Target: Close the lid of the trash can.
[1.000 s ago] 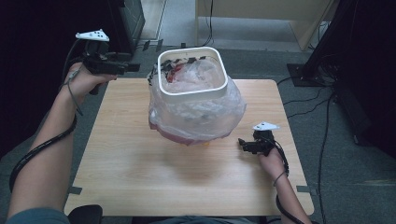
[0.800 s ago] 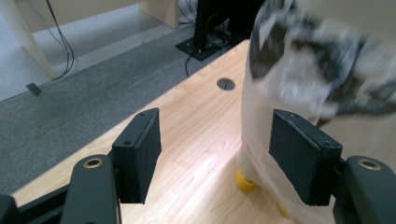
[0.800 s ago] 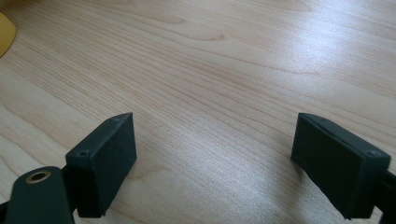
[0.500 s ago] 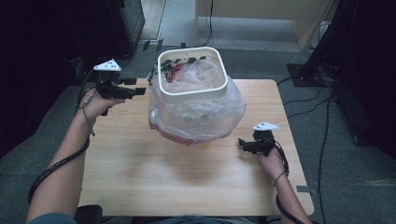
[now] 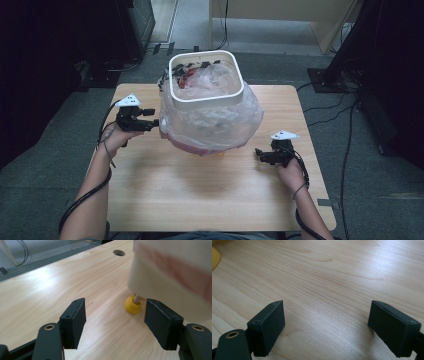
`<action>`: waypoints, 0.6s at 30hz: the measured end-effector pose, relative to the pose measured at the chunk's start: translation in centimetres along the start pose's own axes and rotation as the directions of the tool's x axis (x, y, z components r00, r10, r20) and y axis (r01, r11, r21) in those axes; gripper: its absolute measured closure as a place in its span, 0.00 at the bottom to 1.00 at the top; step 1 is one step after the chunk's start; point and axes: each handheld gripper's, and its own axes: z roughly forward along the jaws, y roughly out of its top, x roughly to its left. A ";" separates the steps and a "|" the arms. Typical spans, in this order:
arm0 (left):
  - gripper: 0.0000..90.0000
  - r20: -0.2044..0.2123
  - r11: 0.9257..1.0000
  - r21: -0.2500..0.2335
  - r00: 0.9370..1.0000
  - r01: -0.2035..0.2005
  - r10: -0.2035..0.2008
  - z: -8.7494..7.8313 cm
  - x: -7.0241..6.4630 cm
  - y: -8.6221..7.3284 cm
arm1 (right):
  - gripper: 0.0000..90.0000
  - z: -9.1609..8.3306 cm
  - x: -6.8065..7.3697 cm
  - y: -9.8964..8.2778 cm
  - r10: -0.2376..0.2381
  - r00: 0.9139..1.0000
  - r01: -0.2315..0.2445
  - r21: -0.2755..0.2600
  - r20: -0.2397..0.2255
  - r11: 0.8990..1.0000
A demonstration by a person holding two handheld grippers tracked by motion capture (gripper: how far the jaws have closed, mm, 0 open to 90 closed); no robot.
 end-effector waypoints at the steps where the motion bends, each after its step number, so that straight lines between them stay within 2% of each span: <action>1: 0.38 0.001 1.000 0.007 1.000 -0.013 0.013 0.2 0.1 -0.4 | 0.15 0.0 0.0 0.0 -0.002 1.000 0.002 -0.001 0.001 1.000; 3: 0.38 -0.004 0.999 0.025 1.000 -0.026 0.026 0.4 0.1 -0.7 | 0.15 0.0 0.0 0.0 -0.001 1.000 0.001 -0.001 0.001 1.000; 4: 0.37 -0.015 0.999 0.011 0.999 -0.038 0.039 0.4 0.1 -1.1 | 0.14 0.0 0.0 0.0 0.000 1.000 0.000 0.001 0.001 1.000; 6: 0.37 -0.005 1.000 0.000 1.000 -0.026 0.026 0.5 0.1 -1.5 | 0.14 0.0 0.0 0.0 0.000 1.000 0.000 0.001 0.001 1.000; 10: 0.35 -0.004 0.999 0.005 0.999 -0.039 0.039 0.9 0.2 -2.7 | 0.12 0.1 0.1 0.1 -0.003 1.000 0.003 0.005 0.000 1.000; 13: 0.34 -0.012 1.000 -0.030 1.000 0.001 -0.002 1.2 0.5 -3.9 | 0.12 0.2 0.1 0.1 -0.002 1.000 0.002 0.006 0.000 1.000; 15: 0.33 -0.023 0.999 -0.042 1.000 0.002 -0.003 1.5 0.8 -4.7 | 0.12 0.2 0.1 0.1 -0.002 1.000 0.002 0.006 0.000 1.000; 17: 0.33 -0.037 0.999 -0.024 0.999 0.025 -0.026 1.8 1.1 -5.4 | 0.11 0.2 0.1 0.2 -0.001 1.000 0.001 0.006 0.001 1.000; 18: 0.33 -0.048 1.000 -0.009 0.999 0.018 -0.018 1.9 1.3 -5.7 | 0.11 0.2 0.1 0.2 -0.001 1.000 0.001 0.008 0.001 1.000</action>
